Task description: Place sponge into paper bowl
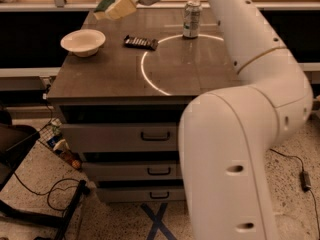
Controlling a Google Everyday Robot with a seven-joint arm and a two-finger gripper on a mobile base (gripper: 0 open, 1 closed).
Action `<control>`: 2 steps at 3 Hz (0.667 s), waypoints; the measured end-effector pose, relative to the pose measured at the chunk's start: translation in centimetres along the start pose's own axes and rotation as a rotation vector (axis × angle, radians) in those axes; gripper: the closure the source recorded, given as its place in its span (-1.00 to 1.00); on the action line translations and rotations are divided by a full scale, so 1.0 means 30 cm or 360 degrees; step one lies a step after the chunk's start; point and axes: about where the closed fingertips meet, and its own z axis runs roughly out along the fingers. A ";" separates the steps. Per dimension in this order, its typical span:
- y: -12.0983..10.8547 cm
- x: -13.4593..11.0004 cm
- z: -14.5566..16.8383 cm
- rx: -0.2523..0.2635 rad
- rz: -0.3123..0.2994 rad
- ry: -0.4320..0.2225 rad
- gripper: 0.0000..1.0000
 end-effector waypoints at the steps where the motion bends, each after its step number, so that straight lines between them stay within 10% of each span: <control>1: 0.017 -0.031 0.110 -0.0079 0.0045 -0.0050 1.00; 2: 0.035 -0.054 0.215 -0.0144 0.0115 -0.0113 1.00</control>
Offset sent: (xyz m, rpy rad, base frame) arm 0.0272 0.0926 -0.0186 0.1370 0.1468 0.0805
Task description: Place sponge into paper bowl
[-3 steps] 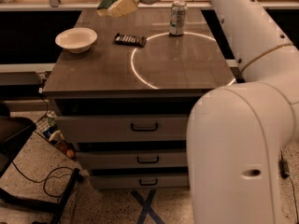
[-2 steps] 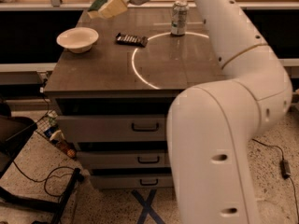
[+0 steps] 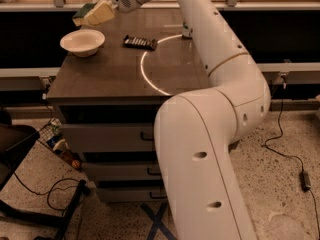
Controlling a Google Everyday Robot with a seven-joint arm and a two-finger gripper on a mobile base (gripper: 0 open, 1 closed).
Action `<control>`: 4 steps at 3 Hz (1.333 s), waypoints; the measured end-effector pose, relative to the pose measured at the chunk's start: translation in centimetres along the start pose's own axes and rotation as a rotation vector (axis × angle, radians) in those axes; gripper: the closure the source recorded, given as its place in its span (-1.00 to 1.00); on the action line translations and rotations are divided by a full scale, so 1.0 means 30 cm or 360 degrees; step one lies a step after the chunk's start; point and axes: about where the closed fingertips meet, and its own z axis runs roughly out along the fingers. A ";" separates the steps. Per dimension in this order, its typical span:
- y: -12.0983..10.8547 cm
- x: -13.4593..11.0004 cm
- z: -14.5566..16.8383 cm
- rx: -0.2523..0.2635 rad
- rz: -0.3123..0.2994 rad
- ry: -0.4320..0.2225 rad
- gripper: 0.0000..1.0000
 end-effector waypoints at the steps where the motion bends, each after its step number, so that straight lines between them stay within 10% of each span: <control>1: 0.009 0.008 0.105 -0.0015 0.0032 0.0092 1.00; 4: 0.013 0.095 0.247 -0.0071 0.0113 0.0161 1.00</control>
Offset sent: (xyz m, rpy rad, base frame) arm 0.0226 0.0398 -0.0335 -0.1449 0.0611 -0.0548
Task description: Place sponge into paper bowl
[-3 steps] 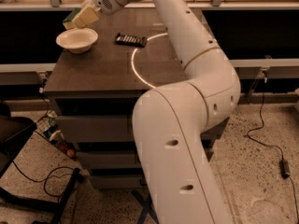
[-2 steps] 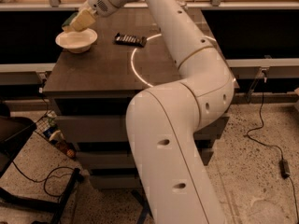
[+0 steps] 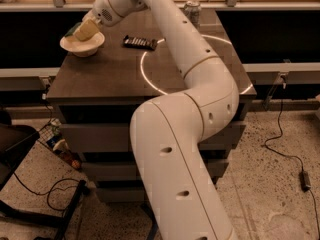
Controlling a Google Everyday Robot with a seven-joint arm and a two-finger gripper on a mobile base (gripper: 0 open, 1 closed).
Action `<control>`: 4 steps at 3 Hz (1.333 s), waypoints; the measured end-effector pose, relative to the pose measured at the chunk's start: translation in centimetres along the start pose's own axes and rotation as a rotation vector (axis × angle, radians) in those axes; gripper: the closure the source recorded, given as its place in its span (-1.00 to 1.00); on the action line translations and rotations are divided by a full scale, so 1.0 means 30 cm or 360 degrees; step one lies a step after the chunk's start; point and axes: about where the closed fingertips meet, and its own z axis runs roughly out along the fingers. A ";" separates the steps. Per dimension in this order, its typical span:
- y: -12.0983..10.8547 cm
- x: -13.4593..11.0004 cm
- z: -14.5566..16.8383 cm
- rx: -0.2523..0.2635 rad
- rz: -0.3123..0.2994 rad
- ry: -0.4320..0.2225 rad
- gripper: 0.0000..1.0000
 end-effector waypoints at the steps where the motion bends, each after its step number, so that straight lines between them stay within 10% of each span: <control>1: 0.009 0.017 0.038 -0.0029 0.0007 0.0026 1.00; 4: 0.020 0.027 0.084 -0.0057 0.0013 0.0034 -0.46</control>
Offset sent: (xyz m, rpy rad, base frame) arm -0.0004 0.0065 -0.0096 -0.0135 0.0144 0.0105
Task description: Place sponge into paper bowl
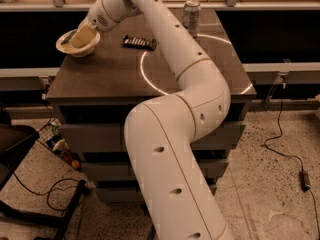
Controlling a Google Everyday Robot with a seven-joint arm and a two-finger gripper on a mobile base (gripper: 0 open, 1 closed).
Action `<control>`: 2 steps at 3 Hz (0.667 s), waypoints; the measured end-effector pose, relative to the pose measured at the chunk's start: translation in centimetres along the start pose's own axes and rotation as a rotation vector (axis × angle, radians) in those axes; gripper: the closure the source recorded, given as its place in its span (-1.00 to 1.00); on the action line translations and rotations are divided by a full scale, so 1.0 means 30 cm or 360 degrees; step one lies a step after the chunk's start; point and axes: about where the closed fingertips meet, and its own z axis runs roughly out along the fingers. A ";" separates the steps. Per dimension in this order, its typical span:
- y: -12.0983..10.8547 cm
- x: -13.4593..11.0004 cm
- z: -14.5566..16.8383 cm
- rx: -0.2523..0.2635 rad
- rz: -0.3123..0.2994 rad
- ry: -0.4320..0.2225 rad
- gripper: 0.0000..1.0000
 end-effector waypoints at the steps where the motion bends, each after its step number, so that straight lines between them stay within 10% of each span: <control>1: 0.003 0.003 0.015 -0.0009 0.0002 0.0003 -0.91; 2: 0.006 0.005 0.024 -0.0014 0.0003 0.0004 -1.00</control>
Offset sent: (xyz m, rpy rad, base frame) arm -0.0003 0.0029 -0.0028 -0.0013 0.0038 0.0034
